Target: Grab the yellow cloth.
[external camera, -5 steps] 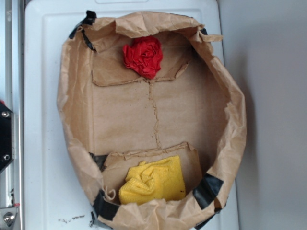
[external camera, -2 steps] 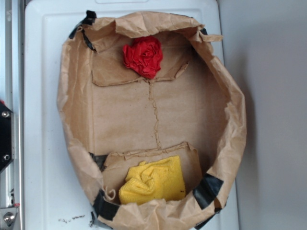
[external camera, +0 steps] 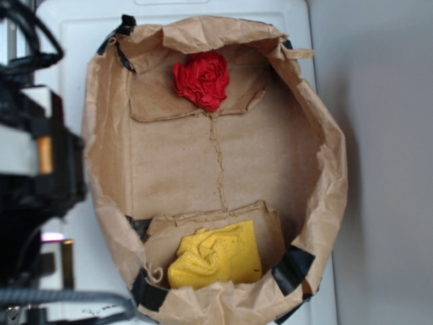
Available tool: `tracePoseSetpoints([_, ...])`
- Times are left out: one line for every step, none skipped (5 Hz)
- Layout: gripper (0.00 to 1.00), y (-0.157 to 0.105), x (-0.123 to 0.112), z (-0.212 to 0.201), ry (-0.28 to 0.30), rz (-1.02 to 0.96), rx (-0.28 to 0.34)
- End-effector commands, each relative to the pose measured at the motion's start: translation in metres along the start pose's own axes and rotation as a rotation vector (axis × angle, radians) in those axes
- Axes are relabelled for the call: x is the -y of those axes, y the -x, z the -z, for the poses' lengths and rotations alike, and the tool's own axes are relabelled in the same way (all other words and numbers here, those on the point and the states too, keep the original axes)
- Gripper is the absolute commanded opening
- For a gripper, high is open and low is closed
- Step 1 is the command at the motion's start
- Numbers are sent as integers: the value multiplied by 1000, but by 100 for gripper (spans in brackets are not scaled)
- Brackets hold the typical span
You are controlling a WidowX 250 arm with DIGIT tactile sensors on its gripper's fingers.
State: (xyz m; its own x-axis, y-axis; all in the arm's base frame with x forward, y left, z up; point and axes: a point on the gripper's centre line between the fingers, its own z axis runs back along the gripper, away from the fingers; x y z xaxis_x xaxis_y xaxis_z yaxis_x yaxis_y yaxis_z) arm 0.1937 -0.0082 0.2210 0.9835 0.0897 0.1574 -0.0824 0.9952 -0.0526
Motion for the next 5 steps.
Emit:
tracePoseSetpoints([100,-102,-12,21,52,36,92])
tracePoseSetpoints([100,-102,-12,21,52,36,92])
tracePoseSetpoints([100,-102,-12,21,52,36,92])
tracePoseSetpoints([100,-102,-12,21,52,36,92])
tracePoseSetpoints([100,-96,-18,50,27,11,91])
